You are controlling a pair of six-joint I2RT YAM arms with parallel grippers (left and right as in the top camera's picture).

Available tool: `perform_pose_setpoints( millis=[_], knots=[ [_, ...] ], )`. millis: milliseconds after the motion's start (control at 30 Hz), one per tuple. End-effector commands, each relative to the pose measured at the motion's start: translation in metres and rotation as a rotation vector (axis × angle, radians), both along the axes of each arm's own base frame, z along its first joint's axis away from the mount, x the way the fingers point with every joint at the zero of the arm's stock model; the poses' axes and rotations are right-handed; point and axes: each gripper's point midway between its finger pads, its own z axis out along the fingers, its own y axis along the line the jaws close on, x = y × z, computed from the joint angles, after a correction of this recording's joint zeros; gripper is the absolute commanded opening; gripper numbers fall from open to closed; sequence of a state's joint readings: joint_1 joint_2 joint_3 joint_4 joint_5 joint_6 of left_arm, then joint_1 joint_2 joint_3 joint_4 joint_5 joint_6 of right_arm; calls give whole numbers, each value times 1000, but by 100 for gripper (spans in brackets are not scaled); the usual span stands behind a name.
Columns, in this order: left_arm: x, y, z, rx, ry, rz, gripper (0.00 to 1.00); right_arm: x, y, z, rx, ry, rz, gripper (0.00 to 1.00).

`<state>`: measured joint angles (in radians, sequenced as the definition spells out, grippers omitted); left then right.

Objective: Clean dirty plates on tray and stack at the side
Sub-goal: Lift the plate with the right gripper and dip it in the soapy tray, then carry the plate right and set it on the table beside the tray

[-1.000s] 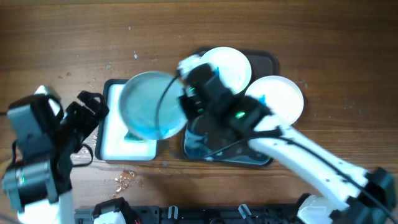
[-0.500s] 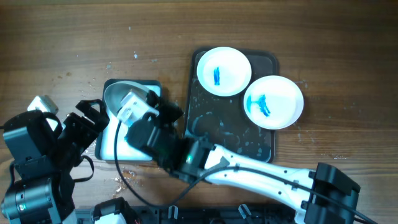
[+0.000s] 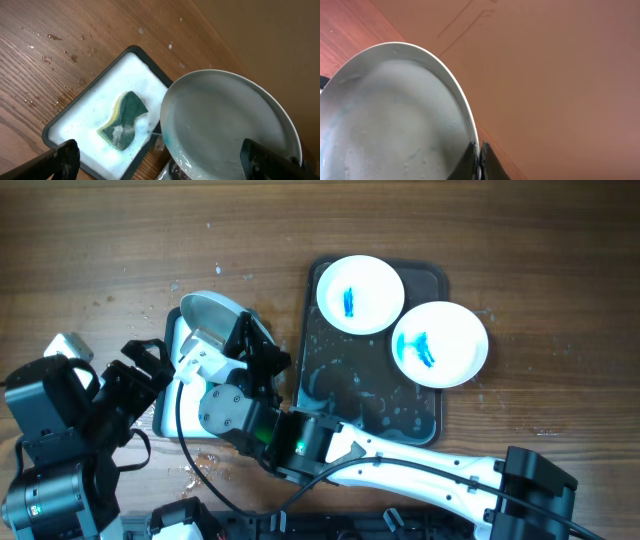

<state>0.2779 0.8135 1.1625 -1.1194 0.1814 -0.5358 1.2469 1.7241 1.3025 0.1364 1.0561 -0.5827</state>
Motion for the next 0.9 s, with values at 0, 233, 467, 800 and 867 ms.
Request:
perform_pose_setpoints(
  millis=[0,233,467,800,867],
  knots=[
    [0,1,7,3,-18,-1,100,-2,-1,13,2,-23,-9,4],
    [0,1,7,3,-18,-1,100,-1,1,21,-10,-51,-2,4],
    [1,1,7,4,-19,-1,100,-1,1,24,-6,-59,-1,4],
    [1,1,7,3,-19,-1,100,2,0,-84,250,427,40,4],
    [1,1,7,3,-18,-1,100,1,-6,-85,401,550,23,4]
  ],
)
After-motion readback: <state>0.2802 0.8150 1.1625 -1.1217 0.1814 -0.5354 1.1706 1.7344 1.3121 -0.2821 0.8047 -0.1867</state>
